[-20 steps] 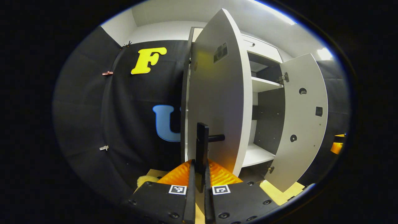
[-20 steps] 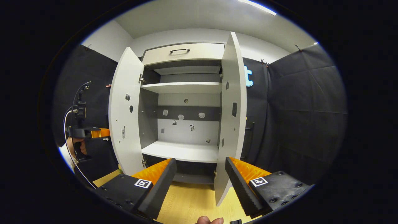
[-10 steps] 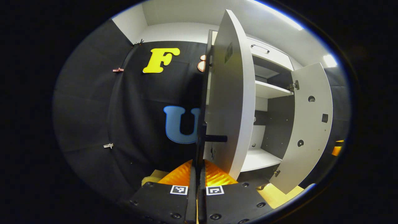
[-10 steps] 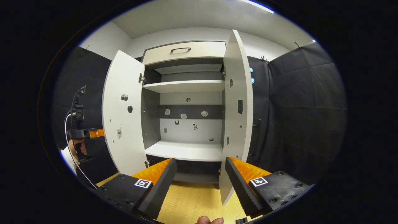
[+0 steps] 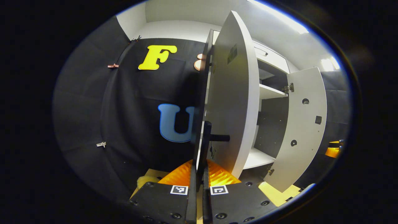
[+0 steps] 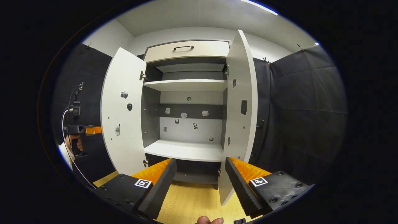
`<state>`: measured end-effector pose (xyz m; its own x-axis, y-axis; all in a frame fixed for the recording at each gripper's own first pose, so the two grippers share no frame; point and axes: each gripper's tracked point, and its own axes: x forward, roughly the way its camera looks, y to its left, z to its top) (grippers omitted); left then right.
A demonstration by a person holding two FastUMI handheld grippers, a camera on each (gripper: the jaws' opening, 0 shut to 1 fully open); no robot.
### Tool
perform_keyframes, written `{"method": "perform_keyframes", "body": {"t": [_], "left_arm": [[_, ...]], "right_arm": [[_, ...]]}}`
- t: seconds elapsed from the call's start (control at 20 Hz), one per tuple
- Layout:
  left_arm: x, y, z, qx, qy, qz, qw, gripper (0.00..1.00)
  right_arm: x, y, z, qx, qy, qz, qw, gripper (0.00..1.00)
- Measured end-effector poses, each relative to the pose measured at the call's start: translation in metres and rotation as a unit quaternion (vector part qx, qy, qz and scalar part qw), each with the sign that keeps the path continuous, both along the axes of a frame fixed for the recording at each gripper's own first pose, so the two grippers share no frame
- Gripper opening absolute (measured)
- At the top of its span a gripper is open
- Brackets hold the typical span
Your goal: Open the right door of the double-door shoe cabinet with the right hand, and open the left door with the left hand.
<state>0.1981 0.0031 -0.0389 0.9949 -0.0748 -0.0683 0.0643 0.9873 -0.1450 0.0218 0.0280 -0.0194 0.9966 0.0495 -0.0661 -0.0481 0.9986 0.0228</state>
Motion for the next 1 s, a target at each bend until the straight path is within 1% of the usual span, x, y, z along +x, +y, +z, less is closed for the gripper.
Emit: {"method": "perform_keyframes", "body": {"t": [0.25, 0.4, 0.5, 0.6, 0.65, 0.7, 0.75, 0.85, 0.9, 0.95, 1.0], "left_arm": [[-0.005, 0.007, 0.006, 0.020, -0.008, 0.024, 0.999, 0.16], [-0.016, 0.017, 0.007, 0.027, -0.012, 0.038, 0.999, 0.18], [-0.023, 0.019, 0.010, 0.027, -0.015, 0.046, 0.998, 0.20], [-0.027, 0.021, 0.014, 0.025, -0.024, 0.058, 0.998, 0.24], [-0.029, 0.023, 0.018, 0.025, -0.032, 0.068, 0.997, 0.33], [-0.028, 0.024, 0.021, 0.025, -0.038, 0.073, 0.996, 0.36], [-0.029, 0.023, 0.023, 0.025, -0.043, 0.076, 0.996, 0.49], [-0.032, 0.011, 0.032, 0.022, -0.061, 0.058, 0.996, 0.73], [-0.026, 0.008, 0.032, 0.023, -0.065, 0.051, 0.996, 0.85], [-0.028, 0.007, 0.033, 0.028, -0.064, 0.052, 0.996, 0.97], [-0.031, 0.009, 0.032, 0.034, -0.059, 0.057, 0.996, 0.96]], "right_arm": [[-0.003, -0.004, -0.005, 0.007, 0.007, -0.001, 1.000, 0.99], [-0.004, -0.007, -0.007, 0.010, 0.010, 0.000, 1.000, 0.99], [-0.005, -0.008, -0.008, 0.011, 0.011, 0.002, 1.000, 0.99], [-0.007, -0.010, -0.008, 0.010, 0.011, 0.005, 1.000, 0.99], [-0.007, -0.011, -0.008, 0.010, 0.011, 0.007, 1.000, 0.99], [-0.006, -0.011, -0.008, 0.010, 0.010, 0.008, 1.000, 0.99], [-0.005, -0.011, -0.009, 0.012, 0.011, 0.009, 1.000, 0.99], [-0.005, -0.011, -0.008, 0.020, 0.011, 0.013, 1.000, 0.99], [-0.006, -0.011, -0.007, 0.023, 0.010, 0.015, 1.000, 0.99], [-0.006, -0.011, -0.007, 0.026, 0.010, 0.017, 0.999, 0.99], [-0.006, -0.011, -0.006, 0.027, 0.008, 0.019, 0.999, 0.99]]}}
